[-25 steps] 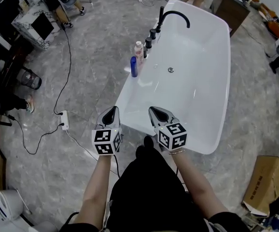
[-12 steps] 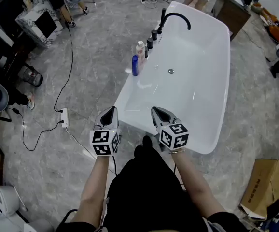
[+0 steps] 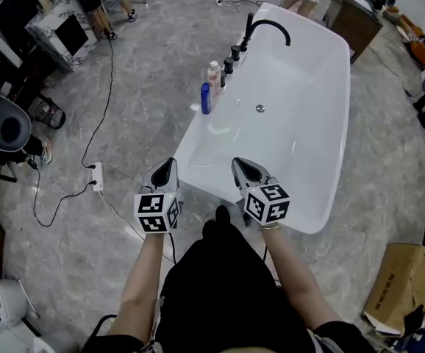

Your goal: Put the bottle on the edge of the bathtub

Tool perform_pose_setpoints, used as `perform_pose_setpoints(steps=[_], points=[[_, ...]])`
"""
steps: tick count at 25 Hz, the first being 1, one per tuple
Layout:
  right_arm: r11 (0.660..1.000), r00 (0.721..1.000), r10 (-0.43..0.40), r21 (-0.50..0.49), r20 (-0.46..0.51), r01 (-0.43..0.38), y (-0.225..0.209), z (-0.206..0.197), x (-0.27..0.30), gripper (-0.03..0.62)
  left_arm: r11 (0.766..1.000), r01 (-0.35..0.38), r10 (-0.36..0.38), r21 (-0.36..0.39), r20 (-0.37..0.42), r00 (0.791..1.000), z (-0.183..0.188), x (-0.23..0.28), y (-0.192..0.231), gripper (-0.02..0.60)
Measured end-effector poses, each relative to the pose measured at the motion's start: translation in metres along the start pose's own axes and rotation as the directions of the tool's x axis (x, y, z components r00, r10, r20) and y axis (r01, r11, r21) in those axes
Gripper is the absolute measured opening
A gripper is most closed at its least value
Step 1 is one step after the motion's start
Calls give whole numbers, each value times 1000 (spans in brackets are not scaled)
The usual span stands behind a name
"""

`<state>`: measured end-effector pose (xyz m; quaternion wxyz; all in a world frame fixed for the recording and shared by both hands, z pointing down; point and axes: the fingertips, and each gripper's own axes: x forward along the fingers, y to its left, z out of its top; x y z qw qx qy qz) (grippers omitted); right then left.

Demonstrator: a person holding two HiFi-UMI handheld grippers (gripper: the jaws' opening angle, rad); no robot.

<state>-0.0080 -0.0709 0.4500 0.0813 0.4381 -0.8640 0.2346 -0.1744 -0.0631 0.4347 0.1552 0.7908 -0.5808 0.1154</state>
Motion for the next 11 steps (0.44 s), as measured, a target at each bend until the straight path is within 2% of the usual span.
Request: perform_pose_setpoints(steps=[11], points=[[1000,1000,3,-25,1,-3,-1,6,6,2,1000,7,-7,-11,10,1000,3,6,7,6]])
